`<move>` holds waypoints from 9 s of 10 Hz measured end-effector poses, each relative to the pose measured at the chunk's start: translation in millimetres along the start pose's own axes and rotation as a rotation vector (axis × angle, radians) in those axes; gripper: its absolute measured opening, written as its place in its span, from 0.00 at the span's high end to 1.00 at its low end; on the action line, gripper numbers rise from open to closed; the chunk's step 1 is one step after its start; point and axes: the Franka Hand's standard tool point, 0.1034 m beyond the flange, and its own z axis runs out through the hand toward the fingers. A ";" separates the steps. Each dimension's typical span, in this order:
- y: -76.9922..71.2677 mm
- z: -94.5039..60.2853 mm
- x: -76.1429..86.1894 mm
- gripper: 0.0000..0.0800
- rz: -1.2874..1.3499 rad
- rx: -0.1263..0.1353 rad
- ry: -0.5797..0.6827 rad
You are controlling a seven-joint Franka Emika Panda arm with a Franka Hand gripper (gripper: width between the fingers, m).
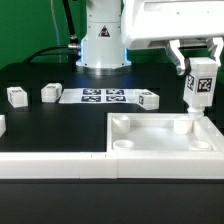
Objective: Assemble square table
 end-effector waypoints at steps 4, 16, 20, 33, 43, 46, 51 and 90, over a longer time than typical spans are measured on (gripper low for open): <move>2.1 14.6 -11.2 0.64 0.006 -0.003 -0.001; -5.0 41.9 -26.2 0.64 0.030 -0.001 -0.029; -4.5 41.8 -26.5 0.54 0.041 -0.003 -0.030; 2.8 43.1 -14.6 0.19 0.058 0.013 -0.199; -16.3 47.3 -16.1 0.19 0.191 0.038 -0.665; -15.3 47.4 -16.2 0.53 0.204 0.036 -0.665; -12.8 48.0 -16.0 0.61 0.525 -0.074 -0.663; 5.4 54.4 -21.7 0.36 1.468 -0.281 -0.516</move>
Offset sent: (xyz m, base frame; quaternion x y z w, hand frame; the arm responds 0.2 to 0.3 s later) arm 0.0030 0.0044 -0.0146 0.0064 0.0139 0.0162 0.9998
